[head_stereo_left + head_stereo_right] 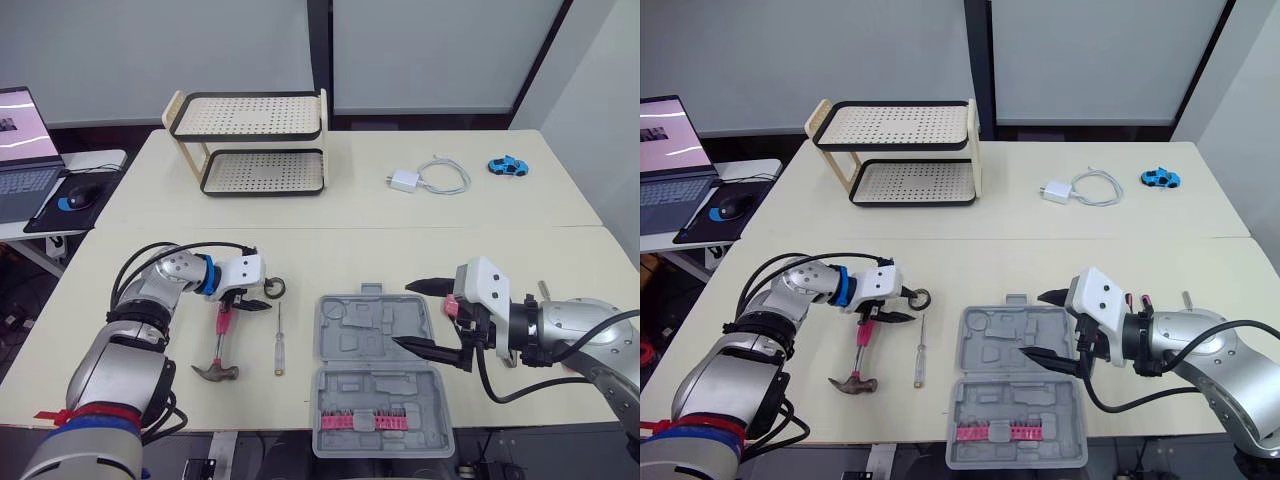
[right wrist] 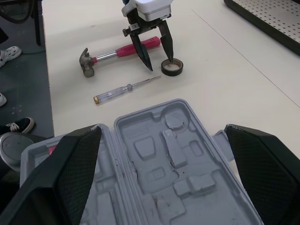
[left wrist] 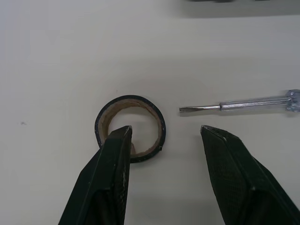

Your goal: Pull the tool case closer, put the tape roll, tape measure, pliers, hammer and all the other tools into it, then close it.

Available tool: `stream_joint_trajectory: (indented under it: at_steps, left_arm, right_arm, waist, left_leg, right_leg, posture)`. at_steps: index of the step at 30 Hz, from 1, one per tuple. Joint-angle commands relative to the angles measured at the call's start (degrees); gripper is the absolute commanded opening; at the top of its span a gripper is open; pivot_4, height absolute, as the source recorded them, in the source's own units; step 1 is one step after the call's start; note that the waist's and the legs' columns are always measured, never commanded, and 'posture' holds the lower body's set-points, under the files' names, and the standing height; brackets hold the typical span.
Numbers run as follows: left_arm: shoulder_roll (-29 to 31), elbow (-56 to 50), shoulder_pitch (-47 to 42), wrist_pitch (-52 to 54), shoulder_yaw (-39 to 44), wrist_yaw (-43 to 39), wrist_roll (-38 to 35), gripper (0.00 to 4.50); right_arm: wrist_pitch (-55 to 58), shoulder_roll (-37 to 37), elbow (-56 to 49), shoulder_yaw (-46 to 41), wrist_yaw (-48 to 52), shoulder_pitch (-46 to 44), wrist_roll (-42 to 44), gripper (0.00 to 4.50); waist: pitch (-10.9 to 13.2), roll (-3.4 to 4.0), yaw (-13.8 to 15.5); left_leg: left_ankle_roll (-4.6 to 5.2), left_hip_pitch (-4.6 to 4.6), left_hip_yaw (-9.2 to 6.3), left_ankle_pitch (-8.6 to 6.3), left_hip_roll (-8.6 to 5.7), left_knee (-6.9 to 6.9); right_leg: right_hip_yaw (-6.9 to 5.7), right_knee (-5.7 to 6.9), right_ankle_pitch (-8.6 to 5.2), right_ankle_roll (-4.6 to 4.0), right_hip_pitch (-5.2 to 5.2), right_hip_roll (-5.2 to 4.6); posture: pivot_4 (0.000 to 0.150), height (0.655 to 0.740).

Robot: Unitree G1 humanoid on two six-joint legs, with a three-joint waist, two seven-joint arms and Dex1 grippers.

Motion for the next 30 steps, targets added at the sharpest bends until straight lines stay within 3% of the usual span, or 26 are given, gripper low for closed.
stream_joint_trajectory:
  at_steps: [1,10,13,19,26,30]
  left_arm:
    - [0.0,0.9,-1.6,-0.9,-0.9,2.1,1.8,2.38]
    - [-0.9,2.9,-2.3,-2.8,-3.5,7.4,6.2,2.38]
    - [-0.9,3.4,-2.3,-3.4,-4.3,9.1,7.3,1.75]
    - [-0.4,4.3,-1.9,-4.9,-5.0,11.0,8.4,0.02]
    - [1.8,3.5,-2.8,-3.7,-1.3,7.3,3.9,0.02]
    - [4.1,-0.5,-3.4,0.2,2.4,-1.3,-2.0,0.02]
  right_arm:
    - [0.2,0.1,-2.3,-0.9,-0.6,-0.5,1.4,4.5]
    - [1.8,-0.1,-2.9,-1.4,-2.0,-1.5,3.3,4.5]
    - [2.2,0.0,-3.0,-1.4,-2.3,-1.8,3.6,4.5]
    - [2.5,-0.2,-3.1,-1.6,-3.1,-2.0,4.4,4.5]
    - [2.6,-0.5,-3.4,-2.3,-3.2,-1.4,4.8,4.5]
    - [3.2,-0.5,-4.0,-2.9,-3.9,-0.6,5.1,4.5]
  waist:
    - [0.0,0.0,0.0]
    - [0.0,-0.04,0.0]
    - [0.0,-0.05,0.0]
    - [-0.1,-0.07,0.0]
    - [-0.1,-0.08,0.0]
    - [-0.1,-0.09,-0.2]
  left_leg:
    - [0.0,0.0,0.0,0.0,0.0,0.0]
    - [0.01,0.01,0.0,0.0,-0.02,0.0]
    - [0.04,0.02,0.0,-0.02,-0.02,0.02]
    - [0.05,0.02,-0.01,-0.02,-0.02,0.07]
    - [0.06,0.0,-0.01,-0.03,-0.02,0.09]
    - [0.03,-0.03,0.0,-0.01,0.0,0.09]
  right_leg:
    - [0.0,0.0,0.0,0.0,0.0,0.0]
    - [0.0,0.01,0.0,0.0,0.01,0.0]
    - [0.0,0.03,0.0,0.0,0.02,0.0]
    - [0.0,0.05,0.0,0.0,0.03,0.0]
    - [-0.01,0.06,0.0,0.0,0.02,0.01]
    - [-0.01,0.06,0.0,0.0,-0.05,0.05]
  posture:
    - [0.15,0.74]
    - [0.15,0.74]
    - [0.15,0.74]
    - [0.15,0.74]
    - [0.15,0.74]
    - [0.15,0.74]
